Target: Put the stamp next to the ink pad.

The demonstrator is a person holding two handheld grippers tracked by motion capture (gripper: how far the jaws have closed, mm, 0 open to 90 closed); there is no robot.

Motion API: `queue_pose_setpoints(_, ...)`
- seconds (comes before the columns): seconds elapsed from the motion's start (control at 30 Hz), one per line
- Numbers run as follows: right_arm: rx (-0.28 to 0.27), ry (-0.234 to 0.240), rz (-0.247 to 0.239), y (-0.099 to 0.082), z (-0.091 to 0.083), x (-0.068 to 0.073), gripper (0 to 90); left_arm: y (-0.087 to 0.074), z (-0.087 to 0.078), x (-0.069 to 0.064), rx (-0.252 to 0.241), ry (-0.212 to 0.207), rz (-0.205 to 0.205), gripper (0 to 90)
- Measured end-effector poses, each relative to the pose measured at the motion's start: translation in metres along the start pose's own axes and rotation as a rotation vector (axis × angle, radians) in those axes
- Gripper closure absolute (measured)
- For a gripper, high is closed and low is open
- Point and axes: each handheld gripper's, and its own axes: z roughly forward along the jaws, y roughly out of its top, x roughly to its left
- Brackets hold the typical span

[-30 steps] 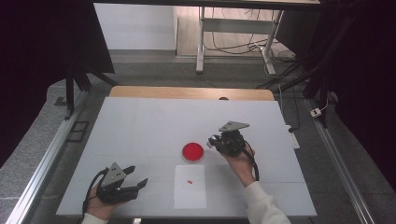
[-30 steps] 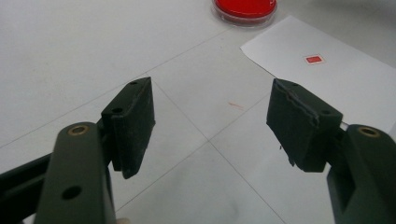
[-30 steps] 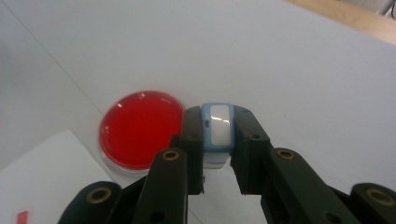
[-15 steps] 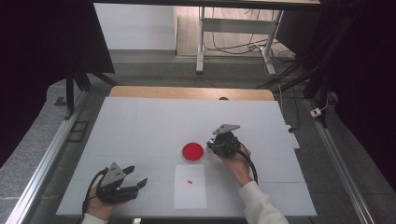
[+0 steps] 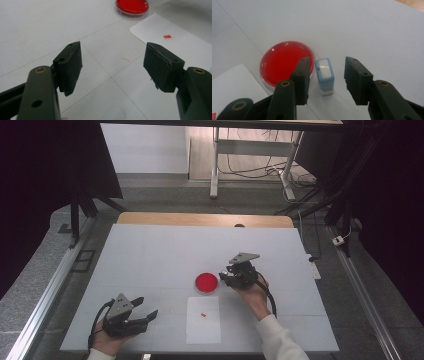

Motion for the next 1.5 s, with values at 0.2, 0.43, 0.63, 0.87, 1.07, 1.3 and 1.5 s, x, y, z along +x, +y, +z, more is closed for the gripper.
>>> queue_pose_setpoints(0.2, -0.045, 0.016, 0.005, 0.001, -0.006, 0.0, 49.2, 0.0, 0.0, 0.0, 0.0, 0.0, -0.001, 31.1)
queue_pose_setpoints(0.43, -0.092, 0.033, 0.016, 0.001, -0.016, 0.0, 44.6, 0.0, 0.0, 0.0, 0.0, 0.002, 0.0, 31.1)
queue_pose_setpoints(0.63, -0.139, 0.039, 0.021, -0.003, -0.032, 0.0, 43.2, 0.0, 0.0, 0.001, 0.0, 0.006, 0.001, 31.2)
queue_pose_setpoints(0.87, -0.19, 0.03, 0.012, -0.015, -0.055, 0.0, 43.3, -0.001, -0.001, 0.001, -0.001, 0.011, 0.0, 31.2)
queue_pose_setpoints(1.07, -0.205, 0.017, 0.008, -0.031, -0.075, -0.002, 43.2, -0.001, -0.001, 0.001, -0.001, 0.014, 0.0, 31.2)
queue_pose_setpoints(1.3, -0.21, -0.008, 0.005, -0.056, -0.095, -0.01, 43.1, -0.001, 0.001, 0.001, 0.001, 0.015, 0.002, 31.2)
queue_pose_setpoints(1.5, -0.213, -0.037, -0.002, -0.083, -0.112, -0.016, 43.0, -0.002, 0.001, 0.002, 0.0, 0.019, 0.005, 31.3)
